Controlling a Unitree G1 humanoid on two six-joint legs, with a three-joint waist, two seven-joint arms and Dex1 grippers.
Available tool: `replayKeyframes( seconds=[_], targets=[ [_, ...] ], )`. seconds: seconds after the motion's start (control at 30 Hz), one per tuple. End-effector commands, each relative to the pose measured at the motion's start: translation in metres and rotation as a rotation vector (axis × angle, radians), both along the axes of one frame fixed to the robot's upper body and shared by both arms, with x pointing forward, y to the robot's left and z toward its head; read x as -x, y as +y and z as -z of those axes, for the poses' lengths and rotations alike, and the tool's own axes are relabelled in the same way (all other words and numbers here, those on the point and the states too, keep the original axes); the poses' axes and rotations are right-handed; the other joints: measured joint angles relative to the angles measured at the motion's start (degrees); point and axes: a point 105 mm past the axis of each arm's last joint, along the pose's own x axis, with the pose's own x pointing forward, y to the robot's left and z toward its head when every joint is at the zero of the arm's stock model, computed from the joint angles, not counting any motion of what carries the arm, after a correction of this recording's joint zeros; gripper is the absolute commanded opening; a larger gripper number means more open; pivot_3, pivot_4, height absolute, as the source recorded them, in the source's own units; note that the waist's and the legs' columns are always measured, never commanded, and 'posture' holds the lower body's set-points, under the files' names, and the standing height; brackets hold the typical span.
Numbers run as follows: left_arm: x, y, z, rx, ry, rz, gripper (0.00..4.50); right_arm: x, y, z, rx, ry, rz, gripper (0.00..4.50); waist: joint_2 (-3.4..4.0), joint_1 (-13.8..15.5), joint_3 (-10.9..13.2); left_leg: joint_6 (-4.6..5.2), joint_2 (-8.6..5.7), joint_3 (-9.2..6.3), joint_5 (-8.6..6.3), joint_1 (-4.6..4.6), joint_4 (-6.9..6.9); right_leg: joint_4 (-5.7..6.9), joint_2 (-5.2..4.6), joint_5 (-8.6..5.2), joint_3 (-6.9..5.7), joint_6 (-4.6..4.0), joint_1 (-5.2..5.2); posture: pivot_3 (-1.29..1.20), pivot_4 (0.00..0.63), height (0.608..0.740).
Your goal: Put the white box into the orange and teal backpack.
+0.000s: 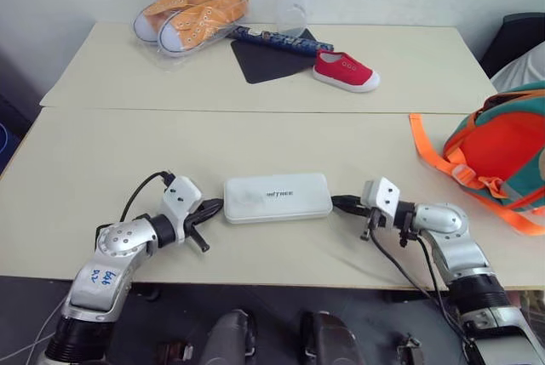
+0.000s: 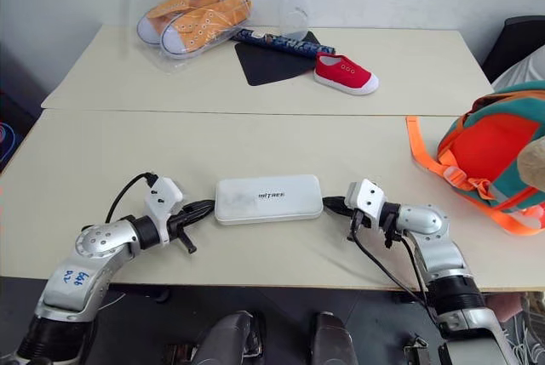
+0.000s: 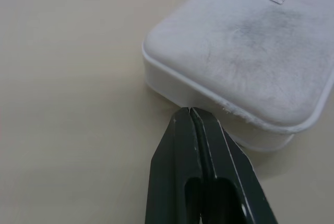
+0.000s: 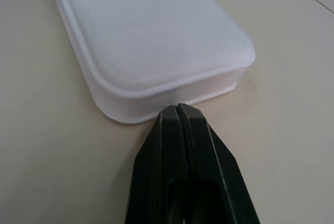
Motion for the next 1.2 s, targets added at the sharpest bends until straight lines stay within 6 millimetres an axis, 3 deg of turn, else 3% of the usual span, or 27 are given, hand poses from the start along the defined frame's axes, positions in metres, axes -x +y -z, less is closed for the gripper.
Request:
replayKeyframes(
  seconds=[0.03,0.3,0.4,0.47,0.67,0.87,1.1,1.2],
  targets=[
    [0.003,-0.010,-0.005,0.021,-0.014,0.052,0.03,0.014,-0.006,-0.005,0.004,0.002,-0.027,0.01,0.00,0.05,0.00,0.00,0.00,0.00,0.00,0.00,0.00,-0.01,-0.01,0.00,0.00,0.00,0.00,0.00,0.150,0.740],
    [0.001,-0.006,-0.003,0.024,-0.013,0.044,0.03,0.033,-0.015,-0.008,-0.011,0.028,-0.028,0.01,0.00,0.03,0.00,-0.04,0.01,0.00,-0.03,0.01,-0.01,-0.09,0.00,0.00,0.00,0.00,-0.03,0.00,0.150,0.740],
    [-0.001,-0.002,0.001,0.002,-0.008,0.045,0.03,0.028,-0.028,-0.006,0.063,0.002,0.042,0.01,0.00,0.02,0.00,-0.04,0.00,0.02,-0.04,0.02,0.01,-0.10,-0.01,0.00,0.01,0.00,-0.03,0.00,0.150,0.740],
    [-0.002,0.000,0.002,0.001,-0.007,0.046,0.03,0.012,-0.038,-0.010,0.075,-0.032,0.130,0.01,0.00,-0.09,0.00,-0.04,0.00,0.03,-0.04,0.02,0.01,-0.10,-0.02,0.00,0.01,0.00,-0.03,0.00,0.150,0.740],
    [-0.003,-0.006,0.002,0.011,-0.010,0.071,0.03,-0.006,-0.017,-0.021,0.046,-0.084,0.100,0.01,0.00,-0.09,0.00,-0.08,0.02,0.01,-0.01,0.02,0.02,-0.06,0.02,0.00,-0.01,0.00,-0.07,0.00,0.150,0.740],
    [-0.005,-0.012,0.001,0.025,-0.018,0.075,0.03,0.008,0.008,-0.021,0.010,-0.041,-0.026,0.01,0.00,0.07,0.00,0.01,-0.02,0.01,0.00,-0.02,0.04,-0.01,-0.02,0.00,-0.01,0.00,-0.03,0.00,0.150,0.740],
    [-0.004,-0.014,0.001,0.029,-0.016,0.081,0.03,0.019,0.006,-0.019,0.011,-0.009,-0.024,0.01,0.00,0.01,0.00,0.02,-0.01,0.01,-0.01,-0.01,0.04,-0.02,-0.02,0.00,-0.01,0.00,-0.03,0.00,0.150,0.740],
    [-0.002,-0.006,0.003,0.003,0.000,0.069,0.03,0.019,-0.001,-0.021,0.020,-0.017,0.009,0.01,0.00,0.01,0.00,0.01,-0.01,0.01,-0.02,0.00,0.04,-0.03,-0.02,0.00,-0.01,0.00,-0.04,0.00,0.150,0.740]
  ],
)
